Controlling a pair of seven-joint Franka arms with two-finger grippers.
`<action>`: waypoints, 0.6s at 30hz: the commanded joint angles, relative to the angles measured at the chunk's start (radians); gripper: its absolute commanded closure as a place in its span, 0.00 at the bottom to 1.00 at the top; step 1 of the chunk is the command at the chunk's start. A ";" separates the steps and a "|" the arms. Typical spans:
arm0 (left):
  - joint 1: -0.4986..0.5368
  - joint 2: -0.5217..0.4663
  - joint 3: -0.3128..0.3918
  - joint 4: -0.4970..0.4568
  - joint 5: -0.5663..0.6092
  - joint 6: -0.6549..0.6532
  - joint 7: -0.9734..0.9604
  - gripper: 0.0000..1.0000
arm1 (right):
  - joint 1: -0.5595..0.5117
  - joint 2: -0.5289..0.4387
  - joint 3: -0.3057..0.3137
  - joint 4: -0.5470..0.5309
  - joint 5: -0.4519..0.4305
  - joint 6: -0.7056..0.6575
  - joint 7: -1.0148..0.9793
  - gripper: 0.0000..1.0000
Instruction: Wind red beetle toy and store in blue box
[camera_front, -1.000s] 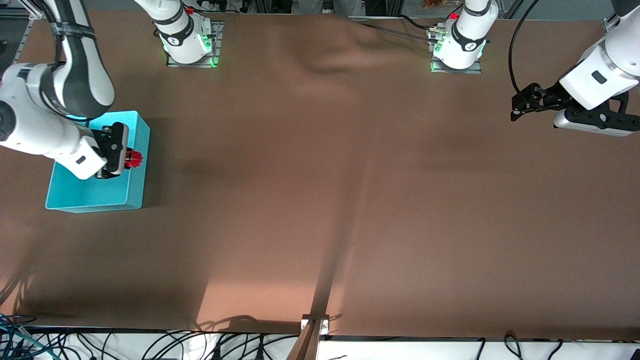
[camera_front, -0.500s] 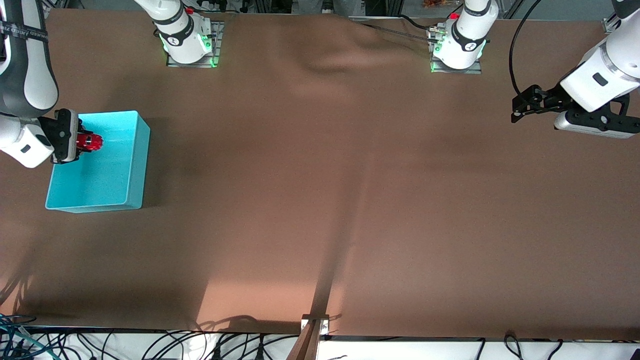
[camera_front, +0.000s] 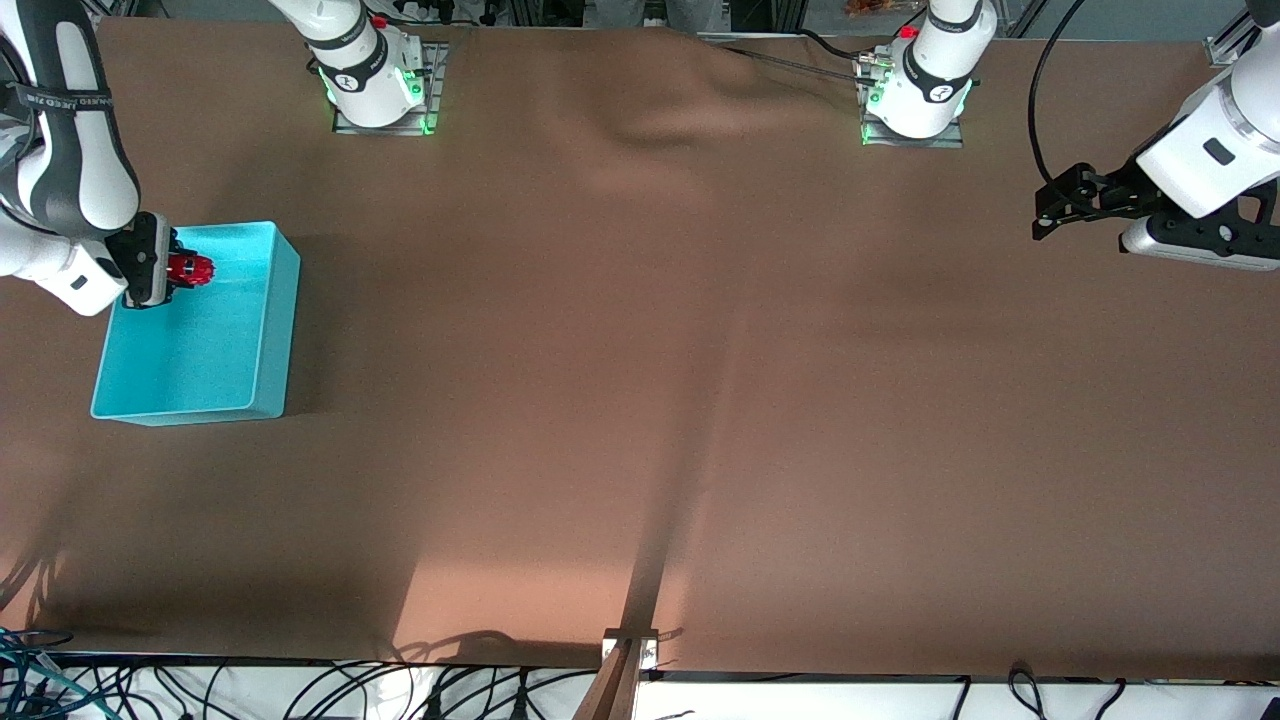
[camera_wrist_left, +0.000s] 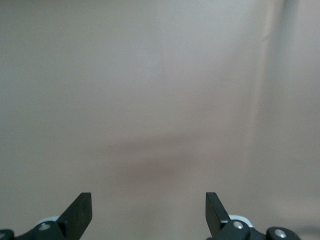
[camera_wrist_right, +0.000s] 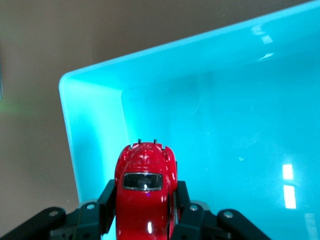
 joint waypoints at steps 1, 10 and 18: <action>0.004 0.028 -0.007 0.045 0.023 -0.046 0.016 0.00 | -0.027 0.035 0.001 -0.019 0.035 0.031 -0.071 0.80; 0.009 0.040 -0.007 0.058 0.023 -0.046 0.018 0.00 | -0.032 0.117 0.001 -0.014 0.167 0.060 -0.197 0.68; 0.003 0.060 -0.009 0.084 0.022 -0.046 0.018 0.00 | -0.030 0.135 0.003 -0.011 0.197 0.060 -0.210 0.25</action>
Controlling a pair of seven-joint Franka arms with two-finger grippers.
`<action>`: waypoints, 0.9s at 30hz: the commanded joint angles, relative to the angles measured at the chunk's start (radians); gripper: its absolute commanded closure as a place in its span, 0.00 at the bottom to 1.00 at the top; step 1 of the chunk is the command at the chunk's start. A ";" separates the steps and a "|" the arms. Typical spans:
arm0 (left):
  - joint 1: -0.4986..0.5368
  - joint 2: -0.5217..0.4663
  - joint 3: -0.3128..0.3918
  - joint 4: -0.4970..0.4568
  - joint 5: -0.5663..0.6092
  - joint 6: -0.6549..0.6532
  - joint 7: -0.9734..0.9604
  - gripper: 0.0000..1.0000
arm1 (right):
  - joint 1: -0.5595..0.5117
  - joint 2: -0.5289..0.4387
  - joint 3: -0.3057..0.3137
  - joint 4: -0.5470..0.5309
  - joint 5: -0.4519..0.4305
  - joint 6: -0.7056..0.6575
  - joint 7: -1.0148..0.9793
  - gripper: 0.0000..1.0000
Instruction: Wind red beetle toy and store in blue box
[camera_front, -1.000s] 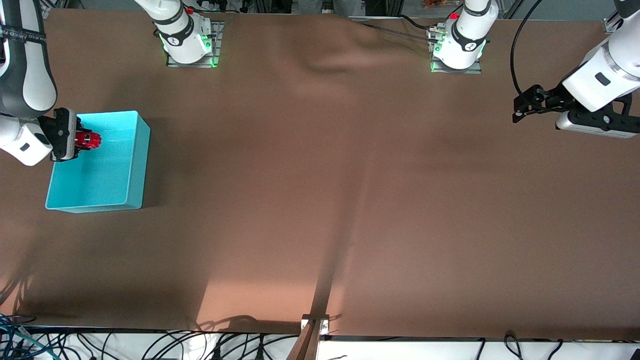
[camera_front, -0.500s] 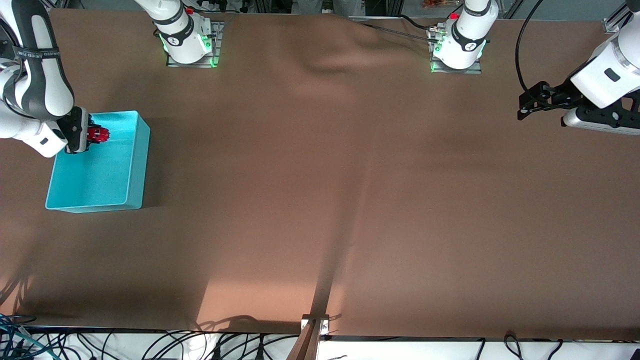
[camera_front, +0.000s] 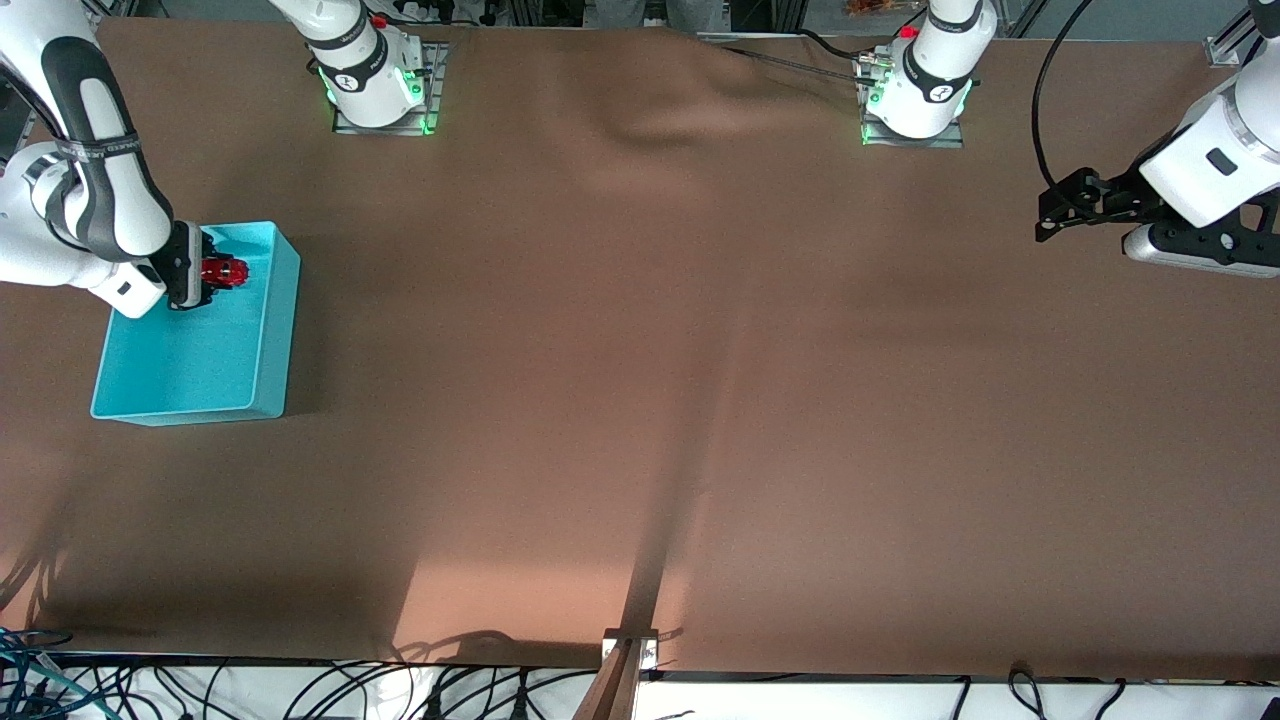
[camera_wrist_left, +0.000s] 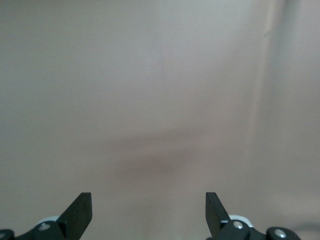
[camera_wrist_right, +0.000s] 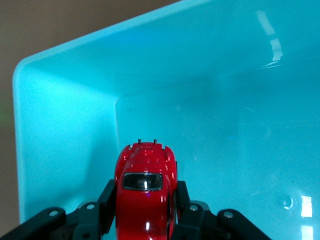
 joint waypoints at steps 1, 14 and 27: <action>0.005 0.033 -0.003 0.054 0.018 -0.027 0.016 0.00 | -0.009 -0.001 0.003 0.005 0.028 0.001 -0.031 0.16; 0.007 0.034 -0.005 0.055 0.018 -0.027 0.013 0.00 | 0.003 -0.008 0.019 0.161 0.051 -0.186 -0.034 0.00; 0.007 0.034 -0.005 0.057 0.018 -0.027 0.013 0.00 | 0.008 -0.051 0.089 0.481 0.082 -0.457 0.067 0.00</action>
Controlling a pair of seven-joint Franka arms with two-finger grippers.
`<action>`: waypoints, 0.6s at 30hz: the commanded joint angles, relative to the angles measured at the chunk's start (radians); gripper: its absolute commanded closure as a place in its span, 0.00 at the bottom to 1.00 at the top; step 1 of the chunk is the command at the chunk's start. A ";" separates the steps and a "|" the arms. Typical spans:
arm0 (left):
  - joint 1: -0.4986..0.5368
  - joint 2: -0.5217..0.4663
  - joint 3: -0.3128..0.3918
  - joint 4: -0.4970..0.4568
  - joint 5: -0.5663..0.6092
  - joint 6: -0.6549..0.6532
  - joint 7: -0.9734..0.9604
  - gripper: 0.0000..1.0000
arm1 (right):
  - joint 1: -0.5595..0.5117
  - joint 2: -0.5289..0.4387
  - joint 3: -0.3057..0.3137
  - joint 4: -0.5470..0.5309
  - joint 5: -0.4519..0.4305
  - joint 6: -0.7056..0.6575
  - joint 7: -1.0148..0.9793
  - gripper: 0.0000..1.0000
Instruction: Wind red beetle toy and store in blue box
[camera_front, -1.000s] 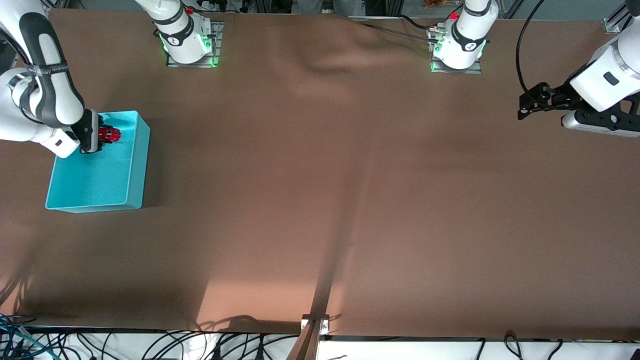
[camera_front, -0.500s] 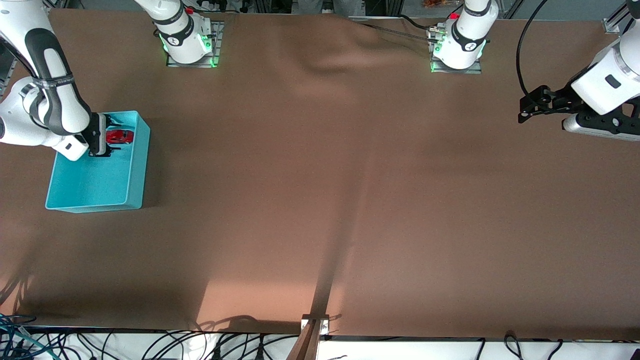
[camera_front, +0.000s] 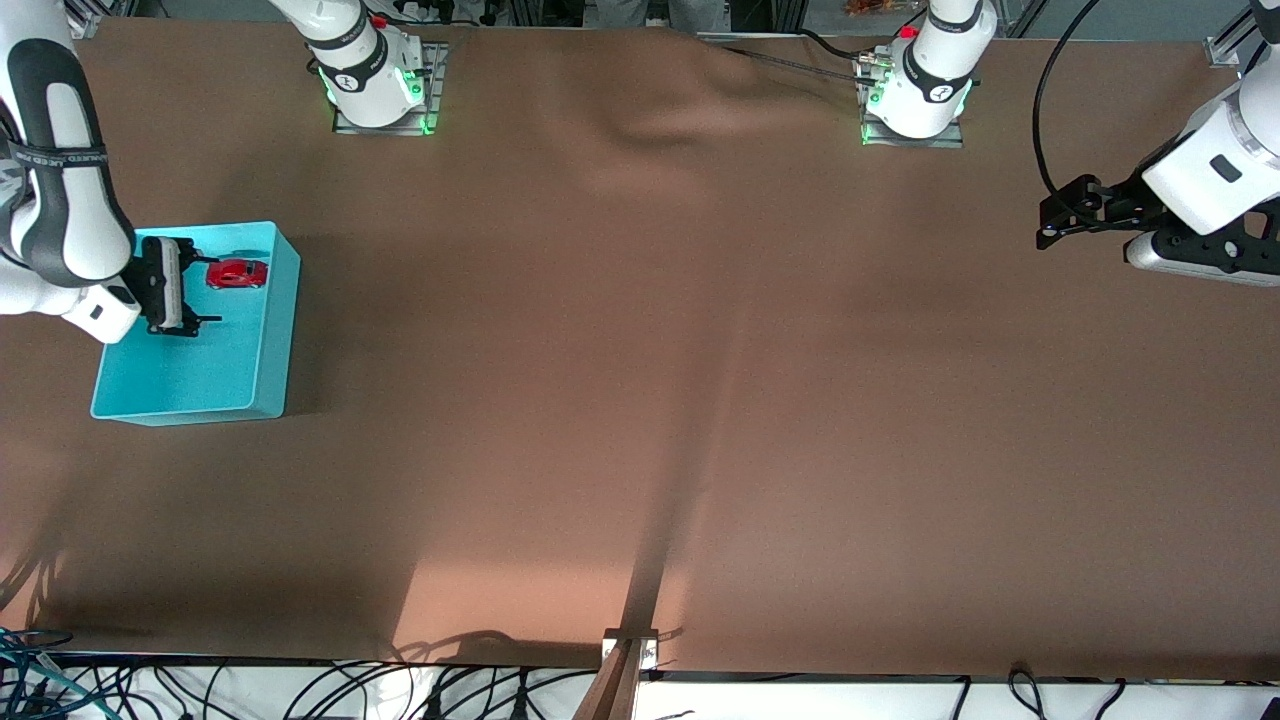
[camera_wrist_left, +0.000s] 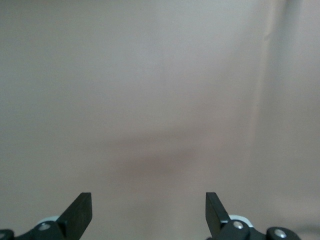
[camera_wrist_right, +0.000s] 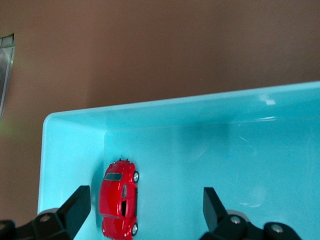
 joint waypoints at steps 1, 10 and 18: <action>0.004 0.016 -0.005 0.037 0.018 -0.026 0.013 0.00 | -0.004 -0.026 0.038 0.135 0.023 -0.105 0.118 0.00; 0.000 0.016 -0.005 0.040 0.018 -0.028 0.013 0.00 | 0.042 -0.035 0.060 0.346 -0.009 -0.309 0.647 0.00; -0.001 0.016 -0.005 0.040 0.018 -0.028 0.013 0.00 | 0.102 -0.063 0.060 0.436 -0.060 -0.348 1.174 0.00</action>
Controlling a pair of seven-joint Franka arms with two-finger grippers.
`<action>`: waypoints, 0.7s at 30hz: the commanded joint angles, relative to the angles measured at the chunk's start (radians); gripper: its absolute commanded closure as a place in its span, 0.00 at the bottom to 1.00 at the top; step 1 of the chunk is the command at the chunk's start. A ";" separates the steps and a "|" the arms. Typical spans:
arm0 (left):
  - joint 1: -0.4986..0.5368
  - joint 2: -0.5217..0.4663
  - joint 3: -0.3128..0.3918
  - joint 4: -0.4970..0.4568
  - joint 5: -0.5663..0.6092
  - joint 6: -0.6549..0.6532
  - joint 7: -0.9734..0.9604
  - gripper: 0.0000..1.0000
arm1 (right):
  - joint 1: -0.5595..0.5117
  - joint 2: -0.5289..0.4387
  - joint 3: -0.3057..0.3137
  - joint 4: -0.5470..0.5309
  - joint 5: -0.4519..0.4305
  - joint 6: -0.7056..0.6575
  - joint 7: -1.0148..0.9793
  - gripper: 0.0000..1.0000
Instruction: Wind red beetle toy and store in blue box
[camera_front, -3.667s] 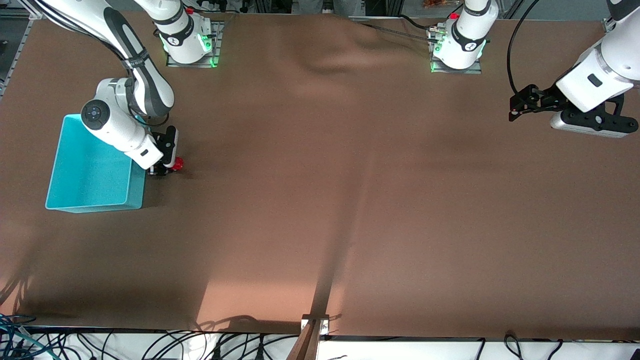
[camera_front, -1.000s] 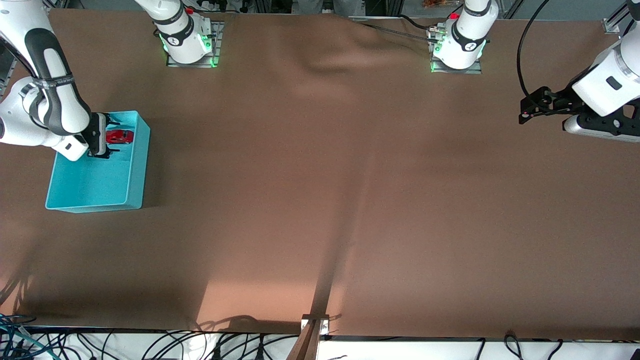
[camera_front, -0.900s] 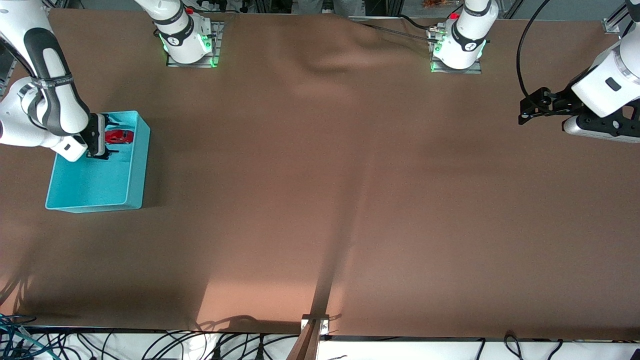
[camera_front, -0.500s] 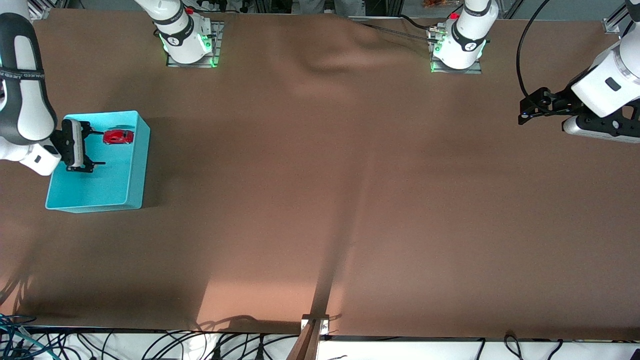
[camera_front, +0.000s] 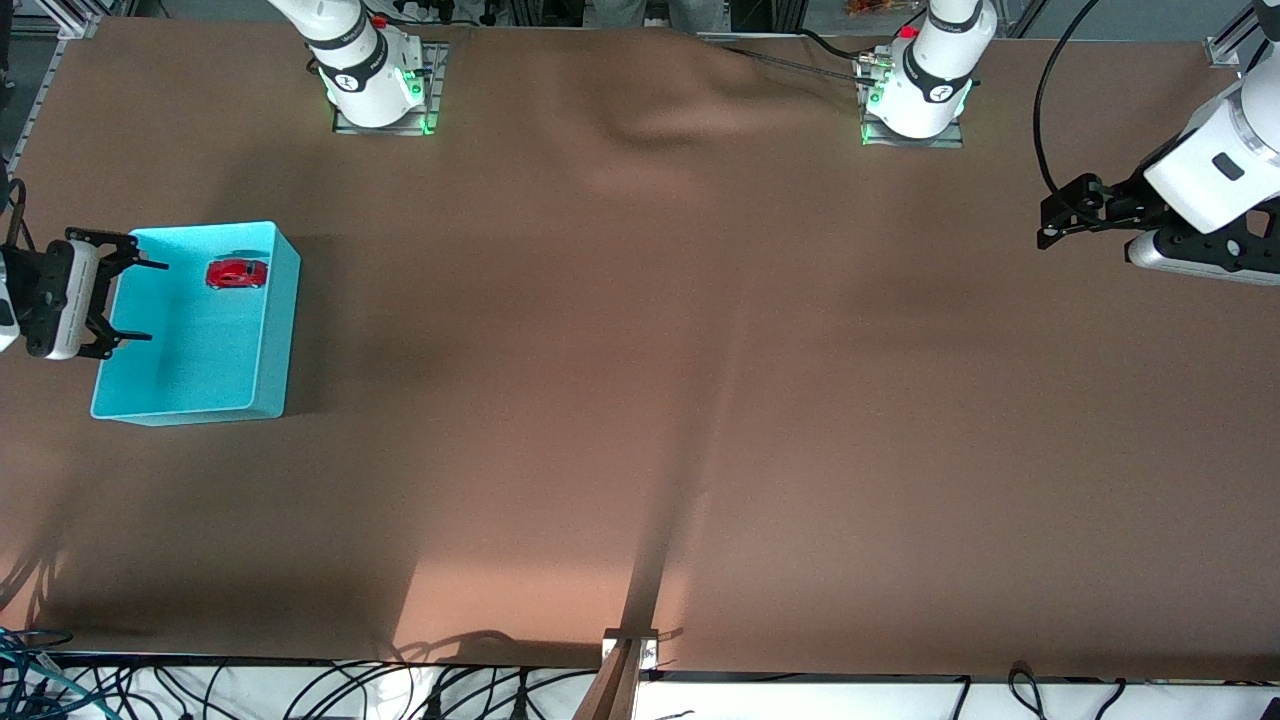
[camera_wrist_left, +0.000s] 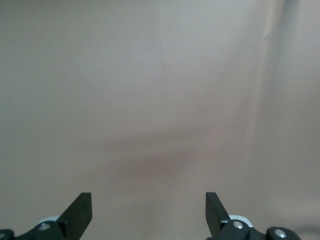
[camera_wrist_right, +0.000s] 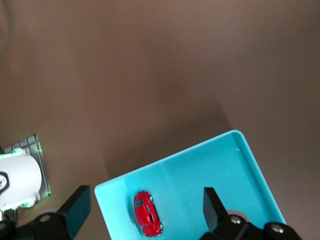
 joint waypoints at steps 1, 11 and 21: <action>0.000 0.016 -0.004 0.036 0.018 -0.027 0.013 0.00 | 0.037 -0.014 0.001 0.059 -0.047 -0.051 0.370 0.00; 0.000 0.016 -0.005 0.036 0.018 -0.028 0.013 0.00 | 0.097 -0.075 0.002 0.052 -0.088 -0.074 0.920 0.00; 0.000 0.014 -0.007 0.050 0.018 -0.073 0.013 0.00 | 0.173 -0.317 0.055 -0.221 -0.226 0.014 1.095 0.00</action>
